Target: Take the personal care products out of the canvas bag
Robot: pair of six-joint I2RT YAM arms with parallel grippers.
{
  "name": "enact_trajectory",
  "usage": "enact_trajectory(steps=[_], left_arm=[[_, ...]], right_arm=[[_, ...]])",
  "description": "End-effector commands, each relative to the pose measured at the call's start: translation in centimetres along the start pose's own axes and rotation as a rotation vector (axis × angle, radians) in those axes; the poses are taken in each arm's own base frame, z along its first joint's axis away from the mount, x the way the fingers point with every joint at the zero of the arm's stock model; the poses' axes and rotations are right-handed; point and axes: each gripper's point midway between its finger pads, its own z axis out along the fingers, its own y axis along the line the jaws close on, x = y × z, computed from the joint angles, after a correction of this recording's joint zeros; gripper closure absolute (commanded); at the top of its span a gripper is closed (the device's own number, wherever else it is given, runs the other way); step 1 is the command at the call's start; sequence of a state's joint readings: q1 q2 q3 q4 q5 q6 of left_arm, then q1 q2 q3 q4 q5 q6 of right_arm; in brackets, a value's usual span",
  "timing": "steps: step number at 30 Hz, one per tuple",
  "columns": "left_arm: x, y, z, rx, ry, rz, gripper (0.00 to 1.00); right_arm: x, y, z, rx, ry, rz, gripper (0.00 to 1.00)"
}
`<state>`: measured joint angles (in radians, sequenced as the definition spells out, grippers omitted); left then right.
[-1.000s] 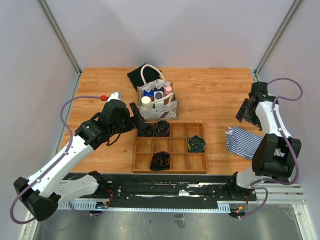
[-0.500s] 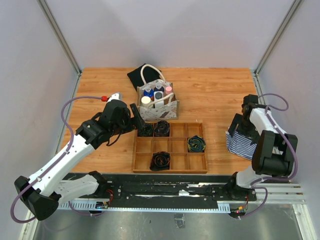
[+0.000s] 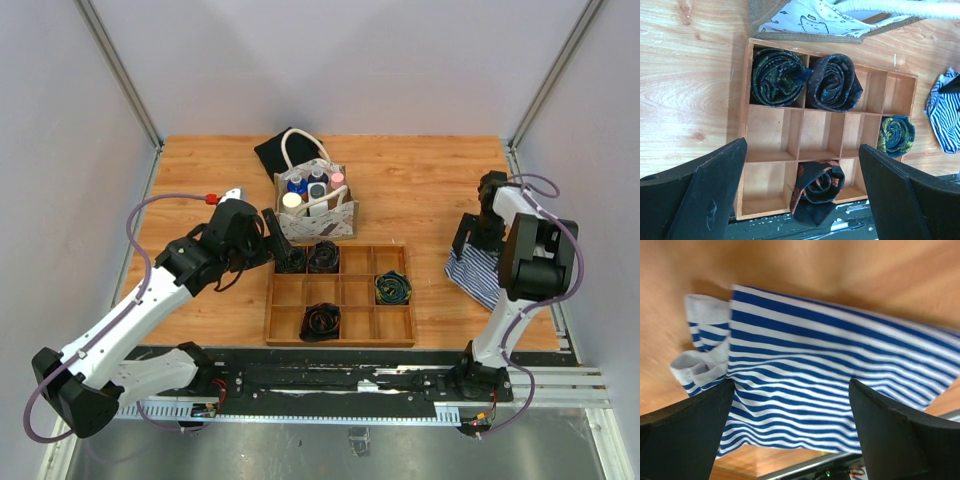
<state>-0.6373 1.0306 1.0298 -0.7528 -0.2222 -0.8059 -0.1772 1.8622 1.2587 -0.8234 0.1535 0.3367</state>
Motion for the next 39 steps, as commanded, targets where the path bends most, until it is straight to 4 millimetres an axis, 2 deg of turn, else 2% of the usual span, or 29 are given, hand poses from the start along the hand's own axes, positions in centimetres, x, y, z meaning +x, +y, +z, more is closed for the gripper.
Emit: enact_trajectory(steps=[1,2,4,8,10,12,13,15,17,20,23,25,27,31,34,39], left_arm=[[0.0,-0.4,-0.2,0.016,0.0,0.002,0.02],[0.1,-0.3,0.0,0.01,0.004,0.008,0.01],[0.4,0.0,0.3,-0.006,0.016,0.019,0.02],[0.5,1.1,0.9,-0.056,0.01,0.039,0.01],[0.9,1.4,1.2,-0.069,0.02,0.044,0.01],[1.6,1.7,1.7,-0.072,0.037,0.041,0.01],[2.0,1.8,2.0,-0.067,0.044,0.037,0.01],[3.0,1.9,2.6,-0.057,0.066,0.026,0.02],[3.6,1.6,3.0,-0.033,0.079,0.021,0.02],[4.4,0.9,3.8,-0.009,0.094,0.032,0.02],[4.9,0.2,4.3,-0.016,0.111,0.057,0.03],[5.1,-0.7,4.6,-0.002,0.113,0.077,0.03],[5.3,-1.6,4.8,0.008,0.112,0.096,0.02],[5.3,-3.4,5.1,0.022,0.113,0.127,0.03],[4.7,-4.5,4.8,0.034,0.093,0.129,0.03],[2.2,-5.3,3.3,0.031,0.026,0.11,0.03]], right_arm=[[-5.2,1.4,2.4,0.012,-0.052,0.035,0.01],[-7.1,1.6,2.0,0.014,-0.088,0.036,0.02],[-9.7,1.0,1.5,0.069,-0.13,0.041,0.02],[-13.4,-0.8,-1.5,0.172,-0.222,0.095,0.01],[-14.6,-2.0,-4.2,0.245,-0.304,0.122,0.01],[-15.1,-1.8,-7.6,0.261,-0.399,0.11,0.02],[-14.9,-1.2,-10.2,0.255,-0.466,0.093,0.02],[-13.9,0.0,-13.7,0.222,-0.559,0.043,0.02],[-12.1,2.0,-15.9,0.13,-0.609,-0.018,0.02],[-7.2,6.0,-16.1,-0.098,-0.568,-0.147,0.02],[-2.3,7.5,-15.1,-0.227,-0.507,-0.194,0.02],[0.6,7.6,-14.0,-0.265,-0.467,-0.218,0.02],[2.7,7.4,-13.1,-0.266,-0.453,-0.24,0.01],[5.6,6.1,-11.3,-0.199,-0.407,-0.275,0.01],[7.5,6.5,-9.5,-0.176,-0.336,-0.316,0.02],[11.4,8.3,-6.9,-0.099,-0.254,-0.431,0.02]])
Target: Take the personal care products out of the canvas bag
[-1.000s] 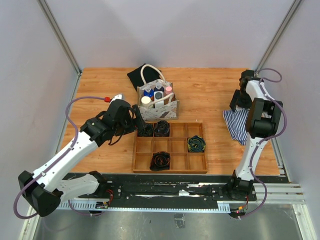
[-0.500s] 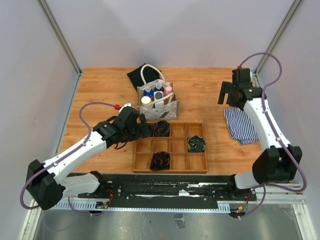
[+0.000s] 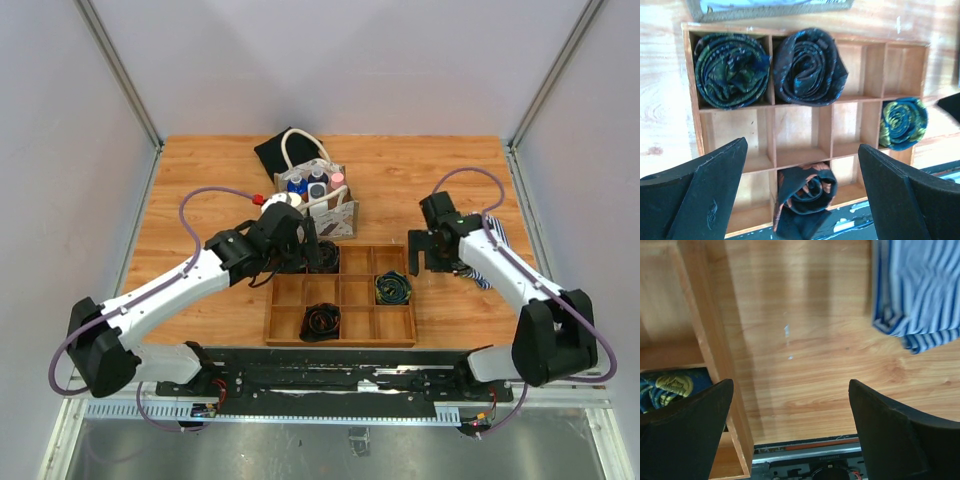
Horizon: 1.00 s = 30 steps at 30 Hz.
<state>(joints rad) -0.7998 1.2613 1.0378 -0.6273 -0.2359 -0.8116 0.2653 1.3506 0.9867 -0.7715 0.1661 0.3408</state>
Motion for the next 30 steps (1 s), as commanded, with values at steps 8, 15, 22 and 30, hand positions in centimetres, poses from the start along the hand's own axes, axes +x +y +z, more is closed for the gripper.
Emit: enact_trajectory(steps=[8,15,22,30], left_arm=[[-7.5,-0.5,-8.1,0.013,-0.262,-0.079,0.01],[-8.4,-0.1,-10.0,0.017,-0.302,-0.099,0.0],[-2.1,2.3,-4.6,-0.086,-0.098,-0.105,0.0],[7.0,8.0,0.9,-0.345,0.179,-0.129,0.0]], right_arm=[[8.1,4.1,2.7,0.181,0.233,-0.182,0.01],[4.3,20.2,0.0,-0.287,0.025,-0.22,0.01],[-0.5,23.2,-2.5,-0.243,-0.087,-0.242,0.02],[-0.6,16.4,-5.4,-0.105,-0.205,-0.202,0.02]])
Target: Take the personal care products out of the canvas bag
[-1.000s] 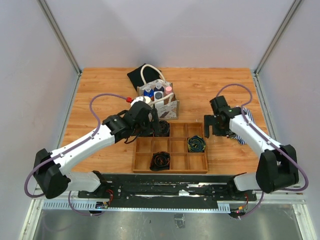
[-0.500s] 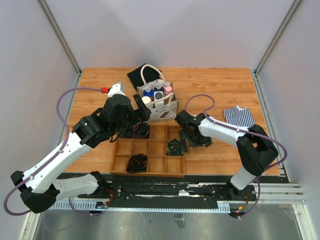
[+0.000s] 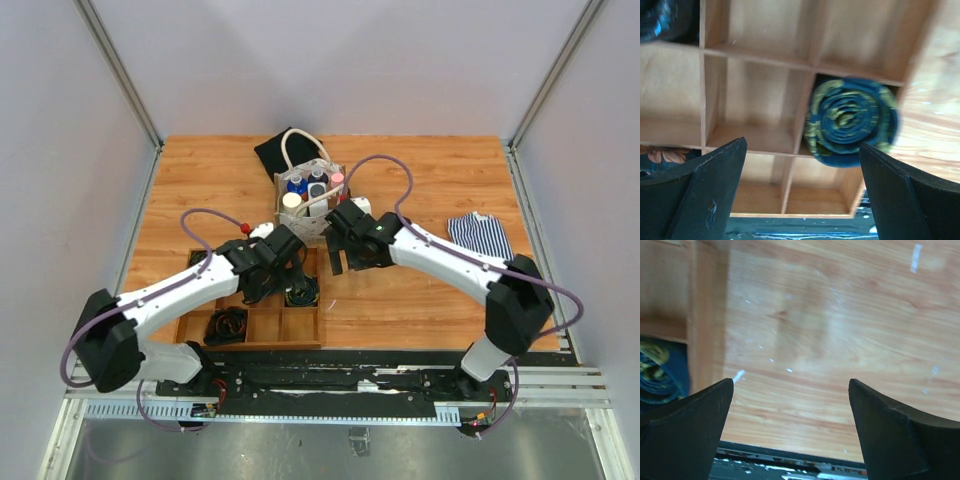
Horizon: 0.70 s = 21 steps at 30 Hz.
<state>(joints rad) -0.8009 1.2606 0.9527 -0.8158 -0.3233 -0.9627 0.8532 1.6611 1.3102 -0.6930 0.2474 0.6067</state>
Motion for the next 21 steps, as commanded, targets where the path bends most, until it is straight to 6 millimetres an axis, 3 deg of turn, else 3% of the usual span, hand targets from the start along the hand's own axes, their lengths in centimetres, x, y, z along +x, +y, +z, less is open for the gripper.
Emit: enact_trajectory(steps=[1,8,13,17,21], left_arm=[[3.0,2.0,1.6,-0.115,0.102,-0.057,0.0],[3.1,5.4,4.1,-0.197,0.145,-0.179,0.0],[2.3,8.8,6.6,-0.217,0.179,-0.324,0.0],[-0.1,11.3,8.1,-0.269,0.149,-0.392,0.0],[-4.8,13.7,9.1,-0.304,0.09,-0.489,0.0]], right_arm=[[0.8,-4.6,-3.7,0.118,-0.071,0.029,0.02],[0.6,-8.5,-9.7,0.096,-0.281,0.105,0.02],[0.3,-11.1,-12.3,0.101,-0.392,0.145,0.02],[0.4,-12.1,-13.6,0.097,-0.441,0.15,0.02],[0.9,-12.6,-14.3,0.094,-0.453,0.162,0.02]])
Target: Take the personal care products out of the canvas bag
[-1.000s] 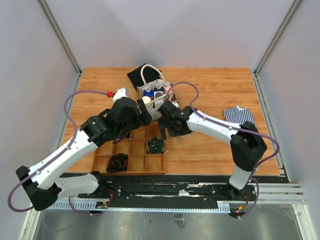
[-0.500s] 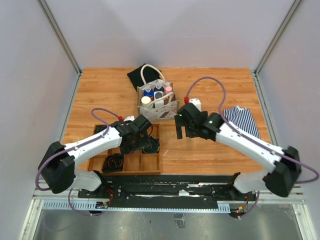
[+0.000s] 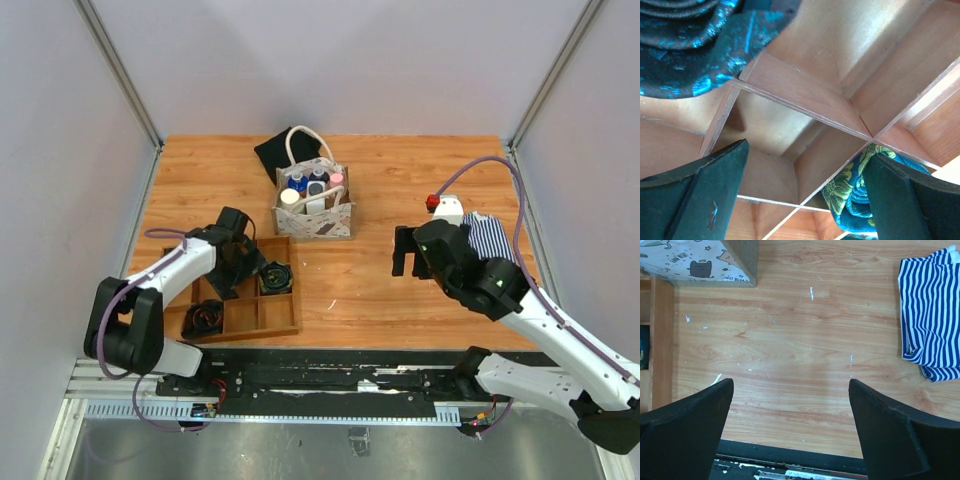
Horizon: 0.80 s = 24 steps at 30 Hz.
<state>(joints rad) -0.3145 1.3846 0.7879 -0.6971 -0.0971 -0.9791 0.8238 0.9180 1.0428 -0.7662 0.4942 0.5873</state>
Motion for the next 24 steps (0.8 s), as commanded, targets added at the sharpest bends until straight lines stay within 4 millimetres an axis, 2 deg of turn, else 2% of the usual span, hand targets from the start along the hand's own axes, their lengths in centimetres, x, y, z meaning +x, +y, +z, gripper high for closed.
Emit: enact_trajectory(steps=[1,5,10,12,17,21,24], left_arm=[[-7.0,1.9,1.9,-0.091,-0.12,-0.113,0.0],[-12.7,1.6,2.9,-0.124,-0.142,-0.206,0.0],[-17.9,0.6,4.4,-0.209,-0.147,-0.225,0.0],[-19.1,0.7,5.1,-0.238,-0.139,-0.255,0.0],[-21.6,-0.1,6.1,-0.167,-0.147,-0.408,0.0],[-23.6,-1.8,7.6,-0.099,-0.128,-0.501,0.0],[-25.3,-4.2,8.6,0.005,-0.114,-0.56,0.0]], right_arm=[[0.3,-1.6,-0.3,0.047,-0.012,-0.01,0.02],[0.4,-1.8,-0.8,0.036,-0.009,-0.012,0.01],[0.4,-2.5,-1.7,0.046,-0.003,-0.019,0.02],[0.7,-3.0,-2.0,0.049,-0.002,-0.02,0.01],[1.1,-4.0,-2.9,0.063,-0.003,-0.027,0.01],[1.0,-4.3,-3.7,0.052,-0.001,-0.026,0.02],[0.8,-4.5,-4.4,0.044,0.0,-0.023,0.02]])
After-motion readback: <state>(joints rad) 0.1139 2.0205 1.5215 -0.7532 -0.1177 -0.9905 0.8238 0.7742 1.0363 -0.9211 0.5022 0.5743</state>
